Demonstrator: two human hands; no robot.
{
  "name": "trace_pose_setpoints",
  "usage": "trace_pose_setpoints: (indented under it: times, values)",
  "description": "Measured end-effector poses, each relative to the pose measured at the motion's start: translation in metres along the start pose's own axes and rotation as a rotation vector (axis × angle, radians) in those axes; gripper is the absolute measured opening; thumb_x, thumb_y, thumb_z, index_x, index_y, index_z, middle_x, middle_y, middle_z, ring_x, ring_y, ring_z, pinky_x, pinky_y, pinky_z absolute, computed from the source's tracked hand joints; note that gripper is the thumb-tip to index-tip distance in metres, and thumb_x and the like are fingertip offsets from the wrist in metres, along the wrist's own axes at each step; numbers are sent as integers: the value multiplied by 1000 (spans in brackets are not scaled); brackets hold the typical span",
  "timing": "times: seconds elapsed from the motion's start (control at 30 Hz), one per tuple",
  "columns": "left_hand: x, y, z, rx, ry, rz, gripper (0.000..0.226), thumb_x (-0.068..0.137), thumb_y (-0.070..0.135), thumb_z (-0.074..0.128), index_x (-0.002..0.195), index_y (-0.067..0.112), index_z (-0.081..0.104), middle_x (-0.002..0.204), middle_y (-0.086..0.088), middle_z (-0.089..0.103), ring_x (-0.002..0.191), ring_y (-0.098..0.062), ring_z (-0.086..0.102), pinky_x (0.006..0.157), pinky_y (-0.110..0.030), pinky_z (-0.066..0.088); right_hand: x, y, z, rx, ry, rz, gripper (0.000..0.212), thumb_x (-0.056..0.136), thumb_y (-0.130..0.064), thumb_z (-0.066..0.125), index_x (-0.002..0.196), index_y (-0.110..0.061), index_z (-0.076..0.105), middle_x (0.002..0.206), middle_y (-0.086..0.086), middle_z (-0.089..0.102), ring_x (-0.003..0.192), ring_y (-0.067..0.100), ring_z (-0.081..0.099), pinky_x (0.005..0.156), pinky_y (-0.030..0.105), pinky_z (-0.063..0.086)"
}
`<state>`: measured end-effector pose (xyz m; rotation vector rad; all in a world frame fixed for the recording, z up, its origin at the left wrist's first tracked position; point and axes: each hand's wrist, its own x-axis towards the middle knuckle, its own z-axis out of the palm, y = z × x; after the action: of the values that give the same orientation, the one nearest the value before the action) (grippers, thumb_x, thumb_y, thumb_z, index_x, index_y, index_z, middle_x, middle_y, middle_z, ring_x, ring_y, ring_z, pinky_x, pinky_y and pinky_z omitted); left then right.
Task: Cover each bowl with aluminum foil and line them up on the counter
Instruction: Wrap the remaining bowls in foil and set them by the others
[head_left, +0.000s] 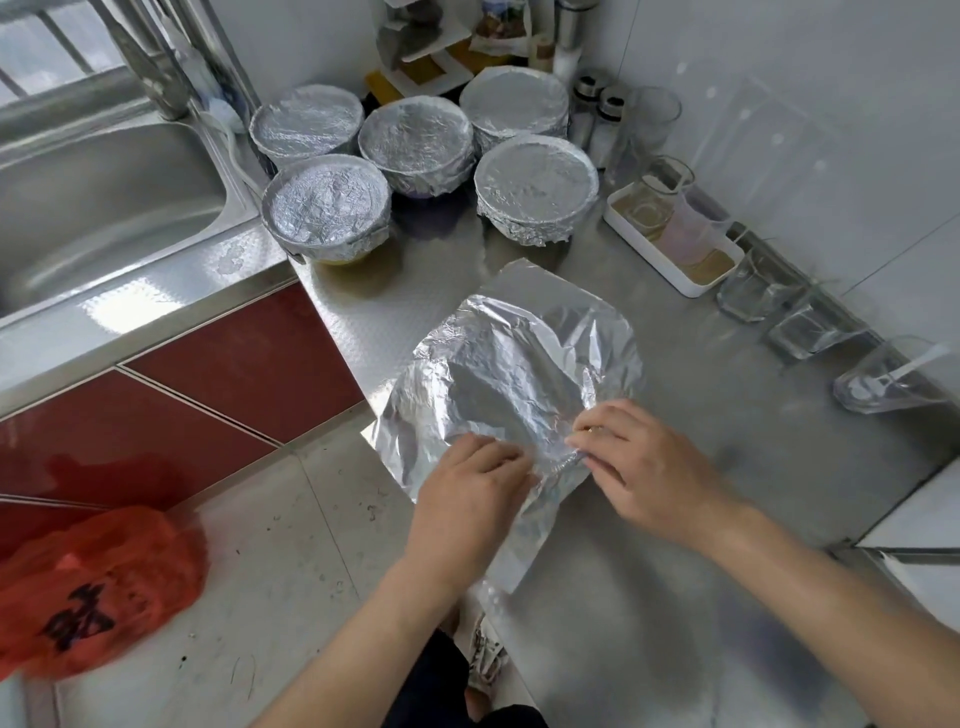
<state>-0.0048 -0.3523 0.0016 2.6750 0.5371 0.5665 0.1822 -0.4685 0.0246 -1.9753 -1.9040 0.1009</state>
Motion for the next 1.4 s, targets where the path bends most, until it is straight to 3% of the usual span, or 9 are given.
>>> trace_pose_setpoints:
  times: [0.1,0.2,0.37,0.5,0.77,0.87,1.0,1.17,1.4]
  values:
    - [-7,-16,-11,33,27,-95,24,93,35,58,106,21,73,112,0,67,103,-23,55,85,-38,50,-4,-16,15,-5,-53,-60,25,76,2,71,98,-9,69,100,5,62,96,26,57,82,35,52]
    - [-13,-26,-27,8,122,-560,44,85,37,70,126,23,62,118,-8,57,111,-28,47,89,-34,37,-5,-21,22,8,-50,-38,35,69,10,69,98,-9,69,99,4,63,95,25,56,81,34,52]
    - [-17,-41,-42,-854,76,-1327,78,87,43,68,149,39,20,112,-12,66,87,-17,65,84,-36,50,-5,-21,24,24,-25,15,40,66,17,67,96,-9,69,95,4,62,91,23,55,79,31,52]
    - [-17,-48,-34,-1166,189,-1384,82,88,12,70,147,41,22,85,-13,70,50,-9,59,66,-30,54,-3,-23,23,10,-13,12,46,61,20,65,96,-8,69,93,3,62,89,21,53,79,27,49]
    - [-22,-71,-25,-1207,470,-1312,67,86,-4,67,138,30,41,81,-8,57,76,-17,60,82,-34,52,3,-26,24,36,22,31,39,73,5,36,89,-8,69,86,4,63,87,18,48,79,24,43]
    - [-21,-78,-28,-1007,576,-1414,59,88,2,65,139,20,42,79,-1,54,70,-13,52,70,-28,50,4,-23,25,36,33,38,40,74,5,34,90,-6,69,86,5,63,88,19,48,79,24,43]
    - [0,-59,-58,-301,559,-845,27,85,6,69,110,17,69,85,5,59,74,-4,54,77,-20,47,3,-20,26,31,54,39,41,73,7,35,91,-6,69,87,5,63,89,20,48,81,24,43]
    - [46,5,-25,-192,-157,-71,26,89,32,57,81,17,76,75,2,67,73,-18,59,63,-32,49,2,-15,29,43,60,50,25,81,5,41,83,-4,65,82,7,60,81,24,51,74,31,47]
    - [20,-7,9,-134,-115,53,32,90,45,57,84,19,75,81,5,65,76,-15,53,65,-31,45,3,-8,23,64,48,76,33,62,21,63,78,-8,59,76,6,55,76,21,47,69,26,40]
